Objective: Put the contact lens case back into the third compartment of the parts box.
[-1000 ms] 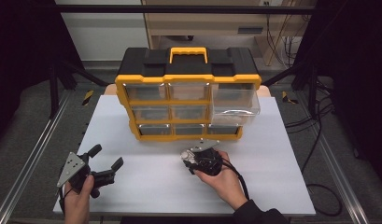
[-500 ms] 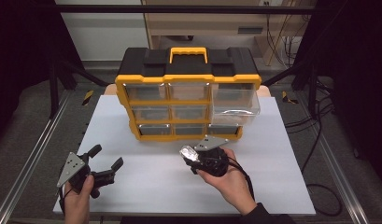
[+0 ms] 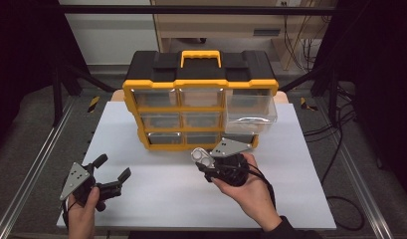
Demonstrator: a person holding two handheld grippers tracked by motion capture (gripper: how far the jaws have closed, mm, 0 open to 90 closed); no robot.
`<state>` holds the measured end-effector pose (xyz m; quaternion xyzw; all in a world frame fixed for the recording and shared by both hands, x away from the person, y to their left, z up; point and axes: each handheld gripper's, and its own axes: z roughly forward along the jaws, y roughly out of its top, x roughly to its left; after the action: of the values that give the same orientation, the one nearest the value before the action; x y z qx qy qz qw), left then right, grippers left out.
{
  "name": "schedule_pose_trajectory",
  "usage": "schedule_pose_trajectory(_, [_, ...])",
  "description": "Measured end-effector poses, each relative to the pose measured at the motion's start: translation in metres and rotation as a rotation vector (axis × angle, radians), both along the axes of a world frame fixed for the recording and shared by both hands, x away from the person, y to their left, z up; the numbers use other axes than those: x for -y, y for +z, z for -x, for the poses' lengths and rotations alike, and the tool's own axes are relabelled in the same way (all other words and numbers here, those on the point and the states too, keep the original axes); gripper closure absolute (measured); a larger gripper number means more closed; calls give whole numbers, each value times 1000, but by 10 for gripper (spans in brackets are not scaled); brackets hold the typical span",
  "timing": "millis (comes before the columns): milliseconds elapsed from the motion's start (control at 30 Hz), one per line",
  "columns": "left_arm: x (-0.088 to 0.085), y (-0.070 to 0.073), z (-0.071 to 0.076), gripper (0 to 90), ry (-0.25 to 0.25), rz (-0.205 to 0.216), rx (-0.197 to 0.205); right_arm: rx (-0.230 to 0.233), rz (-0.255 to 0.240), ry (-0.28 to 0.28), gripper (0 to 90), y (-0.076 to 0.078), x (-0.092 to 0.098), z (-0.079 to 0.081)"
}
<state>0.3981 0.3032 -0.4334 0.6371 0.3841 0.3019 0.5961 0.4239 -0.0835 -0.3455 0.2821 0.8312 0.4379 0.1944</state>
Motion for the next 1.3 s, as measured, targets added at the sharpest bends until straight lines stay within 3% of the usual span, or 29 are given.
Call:
schedule_pose_trajectory(433, [0,0,0,16,-1,-1,1,33,-18,1,492,19,-1,4])
schedule_pose_trajectory(1300, [0,0,0,17,-1,-3,1,147,-59,-13,492,75,1,12])
